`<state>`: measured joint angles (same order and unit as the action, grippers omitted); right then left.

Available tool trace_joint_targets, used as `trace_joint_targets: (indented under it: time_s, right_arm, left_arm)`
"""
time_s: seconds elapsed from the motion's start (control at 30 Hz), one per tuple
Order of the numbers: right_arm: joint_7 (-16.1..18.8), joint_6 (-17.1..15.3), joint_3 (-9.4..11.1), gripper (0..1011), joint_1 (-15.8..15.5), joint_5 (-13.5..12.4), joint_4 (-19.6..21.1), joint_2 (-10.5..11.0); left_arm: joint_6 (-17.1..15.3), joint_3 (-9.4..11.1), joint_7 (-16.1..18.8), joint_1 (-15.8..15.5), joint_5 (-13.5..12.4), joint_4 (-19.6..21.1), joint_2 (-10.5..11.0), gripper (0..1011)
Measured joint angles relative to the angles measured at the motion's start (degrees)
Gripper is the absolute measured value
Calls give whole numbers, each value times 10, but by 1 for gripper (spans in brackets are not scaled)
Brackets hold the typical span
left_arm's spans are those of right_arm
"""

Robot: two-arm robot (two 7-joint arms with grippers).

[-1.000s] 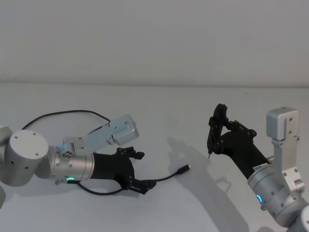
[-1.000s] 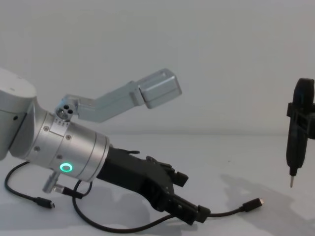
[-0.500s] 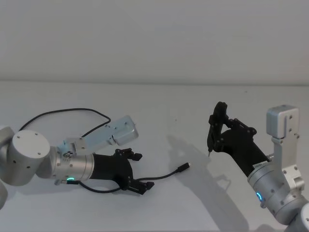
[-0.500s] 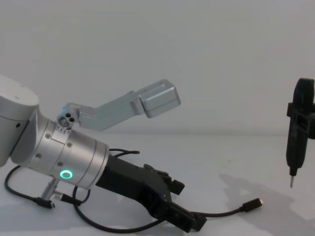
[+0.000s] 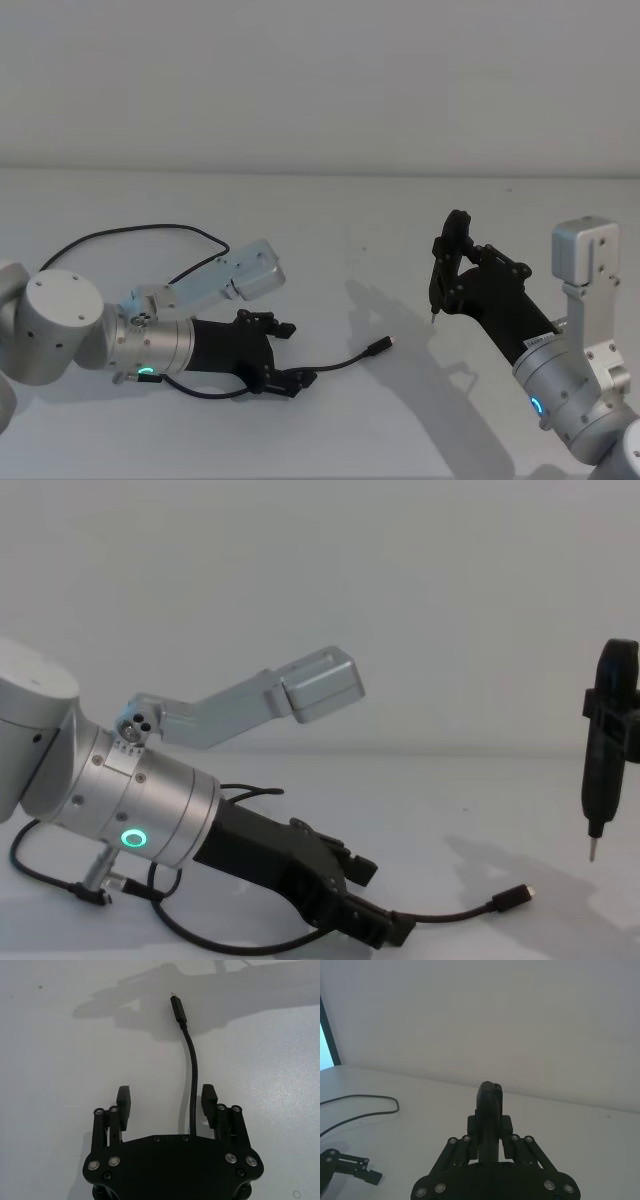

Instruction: Pick up the data cable with the one hand.

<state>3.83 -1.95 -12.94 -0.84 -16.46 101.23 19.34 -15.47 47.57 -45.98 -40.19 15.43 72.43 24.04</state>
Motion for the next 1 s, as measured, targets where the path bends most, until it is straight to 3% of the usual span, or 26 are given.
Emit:
trace_joint_targets:
  time_s: [0.23,1.0]
  right_arm:
    - [0,0,0,275,0,0,0,0]
    - [0,0,0,275,0,0,0,0]
  left_arm:
    - [-1,0,0,0,1,-1,0,735]
    - [-3,0,1,0,1,-3,0,586]
